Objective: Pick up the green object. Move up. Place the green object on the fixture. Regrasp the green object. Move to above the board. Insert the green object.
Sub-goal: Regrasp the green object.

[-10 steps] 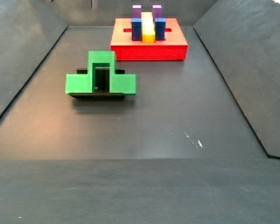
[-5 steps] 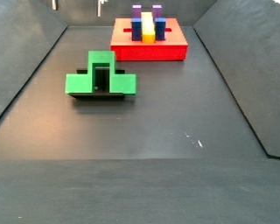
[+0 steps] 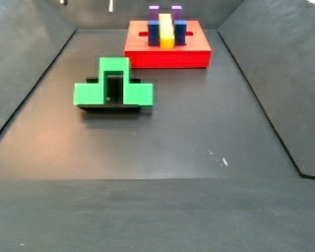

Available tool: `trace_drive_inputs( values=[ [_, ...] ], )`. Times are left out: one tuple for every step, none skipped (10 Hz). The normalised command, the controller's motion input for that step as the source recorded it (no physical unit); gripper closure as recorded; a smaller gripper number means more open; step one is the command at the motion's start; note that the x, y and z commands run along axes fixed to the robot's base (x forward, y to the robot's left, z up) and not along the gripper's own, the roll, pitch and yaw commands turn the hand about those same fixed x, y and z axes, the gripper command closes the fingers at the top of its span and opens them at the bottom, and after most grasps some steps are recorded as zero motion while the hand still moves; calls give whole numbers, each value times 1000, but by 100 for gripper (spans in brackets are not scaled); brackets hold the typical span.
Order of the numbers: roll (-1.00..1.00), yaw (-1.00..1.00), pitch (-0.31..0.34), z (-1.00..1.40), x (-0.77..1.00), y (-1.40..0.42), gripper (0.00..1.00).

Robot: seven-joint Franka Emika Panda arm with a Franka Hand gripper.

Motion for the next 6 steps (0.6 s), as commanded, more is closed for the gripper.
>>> trace_drive_inputs(
  values=[
    [1000,-149,329,0,109,-329,0],
    [1000,-143,331,0,109,-360,0],
    [1000,-86,311,-69,14,-366,0],
    [854,0,197,-357,0,-171,0],
    [674,0,114,-437,-114,0,0],
    [471,0,0,-403,-309,154,0]
  ],
)
